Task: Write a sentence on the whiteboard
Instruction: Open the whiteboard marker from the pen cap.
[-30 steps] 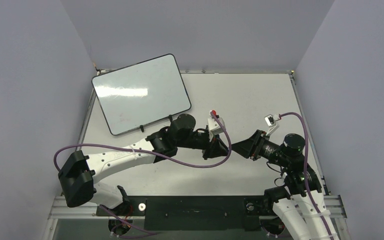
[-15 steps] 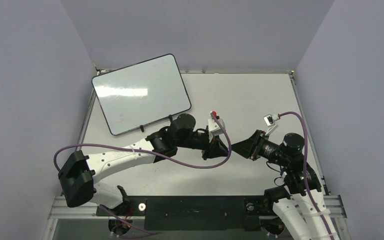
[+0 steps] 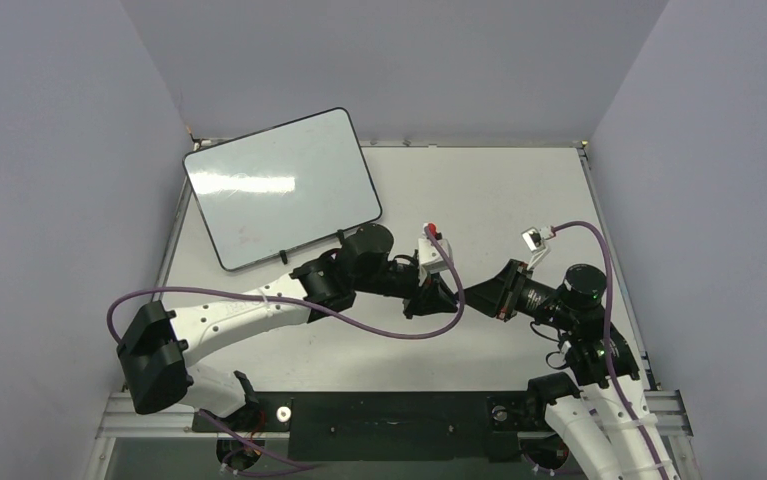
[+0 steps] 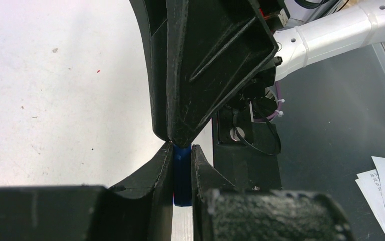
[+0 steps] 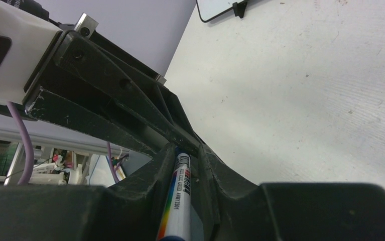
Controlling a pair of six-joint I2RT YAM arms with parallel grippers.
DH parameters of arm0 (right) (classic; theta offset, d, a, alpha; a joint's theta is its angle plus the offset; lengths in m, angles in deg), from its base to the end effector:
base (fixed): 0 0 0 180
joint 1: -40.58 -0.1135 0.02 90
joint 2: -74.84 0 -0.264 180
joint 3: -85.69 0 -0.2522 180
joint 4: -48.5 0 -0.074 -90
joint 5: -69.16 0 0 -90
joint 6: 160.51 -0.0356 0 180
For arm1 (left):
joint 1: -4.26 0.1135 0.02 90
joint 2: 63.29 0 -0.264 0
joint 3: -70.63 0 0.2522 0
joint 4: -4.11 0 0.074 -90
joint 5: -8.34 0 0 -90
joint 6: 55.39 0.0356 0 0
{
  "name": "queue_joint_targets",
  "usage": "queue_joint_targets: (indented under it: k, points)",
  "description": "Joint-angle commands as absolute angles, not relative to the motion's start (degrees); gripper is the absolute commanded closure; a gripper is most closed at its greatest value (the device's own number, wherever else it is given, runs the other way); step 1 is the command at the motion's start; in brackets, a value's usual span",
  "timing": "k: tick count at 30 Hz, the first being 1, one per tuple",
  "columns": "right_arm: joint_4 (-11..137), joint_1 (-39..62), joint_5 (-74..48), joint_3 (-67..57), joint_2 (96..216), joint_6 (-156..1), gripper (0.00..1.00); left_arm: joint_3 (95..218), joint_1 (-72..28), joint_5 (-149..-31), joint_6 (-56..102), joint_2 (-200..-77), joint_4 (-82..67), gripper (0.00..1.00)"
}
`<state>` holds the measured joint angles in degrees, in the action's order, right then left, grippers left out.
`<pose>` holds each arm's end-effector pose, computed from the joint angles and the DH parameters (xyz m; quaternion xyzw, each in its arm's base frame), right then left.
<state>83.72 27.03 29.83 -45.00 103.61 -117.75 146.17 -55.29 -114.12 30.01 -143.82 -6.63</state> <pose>0.1084 0.0545 0.3046 -0.0429 0.7606 0.5716 0.3049 0.1497 -0.2924 0.3238 0.5028 0.6013 -0.4966 0.3728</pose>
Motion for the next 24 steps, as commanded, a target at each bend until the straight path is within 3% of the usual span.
queue_joint_targets:
  k: [1,6,12,24]
  points:
    - [81.5,26.8,31.4,-45.8,104.0,-117.4,0.84,149.7,-55.2,-116.4,32.4,-144.2,-6.8,1.0]
    - [81.4,26.7,31.7,-45.5,104.0,-117.6,1.0,150.2,-55.2,-116.7,34.2,-144.2,-8.9,1.0]
    - [81.9,26.7,30.0,-44.8,103.3,-118.9,1.0,151.5,-55.1,-113.5,37.9,-144.2,-13.8,1.0]
    - [94.2,27.6,13.9,-38.4,108.4,-116.5,1.0,138.1,-57.2,-85.8,42.2,-135.2,-4.3,1.0]
